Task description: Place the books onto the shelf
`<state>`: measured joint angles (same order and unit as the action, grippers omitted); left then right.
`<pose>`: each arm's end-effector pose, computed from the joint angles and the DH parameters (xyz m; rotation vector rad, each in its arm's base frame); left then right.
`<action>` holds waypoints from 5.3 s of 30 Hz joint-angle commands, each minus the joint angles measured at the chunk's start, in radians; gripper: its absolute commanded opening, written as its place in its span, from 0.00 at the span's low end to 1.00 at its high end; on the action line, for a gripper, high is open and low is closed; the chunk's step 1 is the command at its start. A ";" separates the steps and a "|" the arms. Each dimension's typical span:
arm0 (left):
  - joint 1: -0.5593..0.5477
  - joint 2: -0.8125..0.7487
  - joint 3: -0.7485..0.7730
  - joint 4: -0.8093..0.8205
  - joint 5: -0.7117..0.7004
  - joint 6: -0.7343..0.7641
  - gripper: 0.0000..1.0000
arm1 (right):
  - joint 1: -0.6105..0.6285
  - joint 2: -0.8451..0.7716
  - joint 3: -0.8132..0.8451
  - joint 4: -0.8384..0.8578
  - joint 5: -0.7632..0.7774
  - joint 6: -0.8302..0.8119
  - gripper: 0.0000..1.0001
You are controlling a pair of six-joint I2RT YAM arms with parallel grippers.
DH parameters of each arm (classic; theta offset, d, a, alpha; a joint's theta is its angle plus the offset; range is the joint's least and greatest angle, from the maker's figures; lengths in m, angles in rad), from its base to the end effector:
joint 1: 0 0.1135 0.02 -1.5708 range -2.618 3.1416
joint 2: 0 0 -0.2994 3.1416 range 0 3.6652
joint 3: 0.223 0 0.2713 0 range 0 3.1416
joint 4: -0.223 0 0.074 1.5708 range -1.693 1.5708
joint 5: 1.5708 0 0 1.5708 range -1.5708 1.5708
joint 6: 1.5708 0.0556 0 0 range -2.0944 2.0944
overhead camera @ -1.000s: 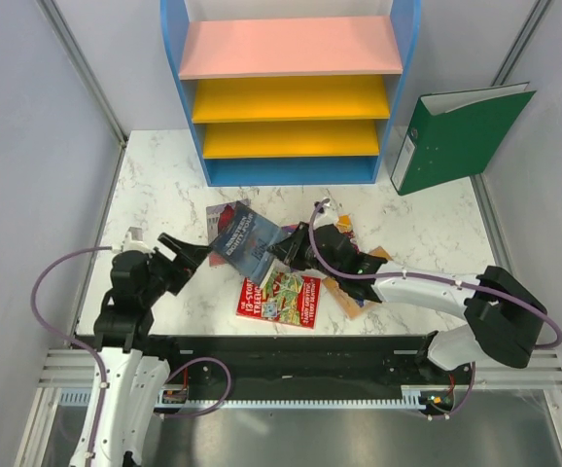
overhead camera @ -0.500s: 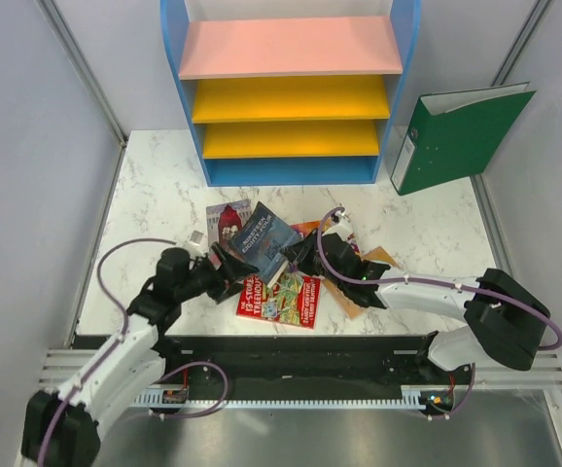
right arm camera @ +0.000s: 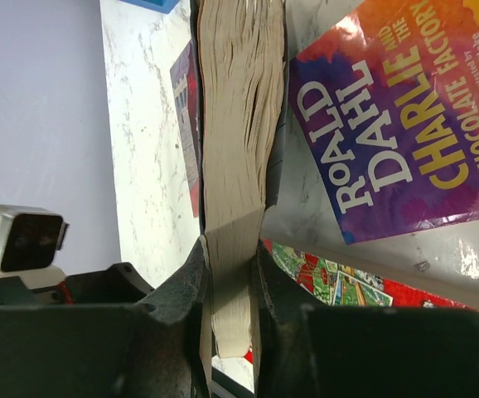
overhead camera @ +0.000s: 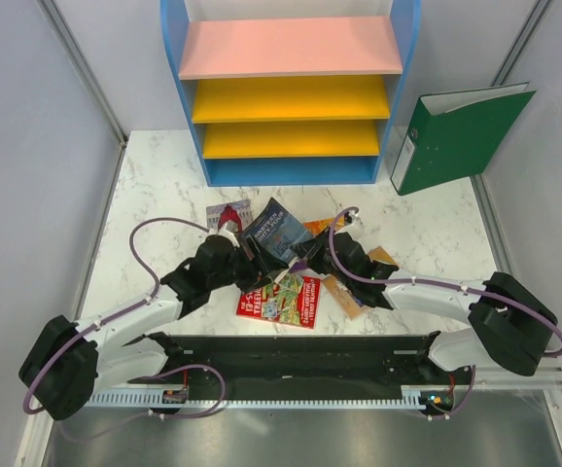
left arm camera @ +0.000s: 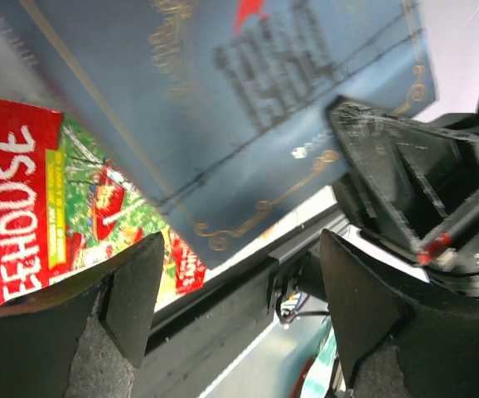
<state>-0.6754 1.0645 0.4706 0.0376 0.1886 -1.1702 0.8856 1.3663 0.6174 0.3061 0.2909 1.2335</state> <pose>0.1784 -0.1562 0.2091 -0.4652 2.3566 -1.1998 0.2078 0.2290 0.2159 0.5683 2.0829 1.0319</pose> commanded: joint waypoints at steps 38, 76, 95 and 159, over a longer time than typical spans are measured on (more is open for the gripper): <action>-0.062 0.110 -0.004 0.217 -0.239 -0.065 0.74 | -0.001 -0.162 -0.360 0.272 -0.234 0.308 0.00; 0.137 0.213 0.214 -0.060 0.170 0.331 0.02 | -0.099 -0.125 -0.521 0.429 -0.302 0.184 0.70; 0.143 0.353 0.243 -0.058 0.411 0.440 0.16 | -0.116 -0.136 -0.464 0.316 -0.145 0.003 0.66; 0.014 0.484 0.569 -0.315 0.041 0.342 0.42 | -0.077 -0.001 -0.458 0.594 -0.090 0.172 0.00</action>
<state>-0.6548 1.4643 0.8978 -0.3592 0.2298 -0.8528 0.7815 1.3991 0.1463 0.8608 0.2733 1.3937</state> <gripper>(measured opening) 0.404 0.033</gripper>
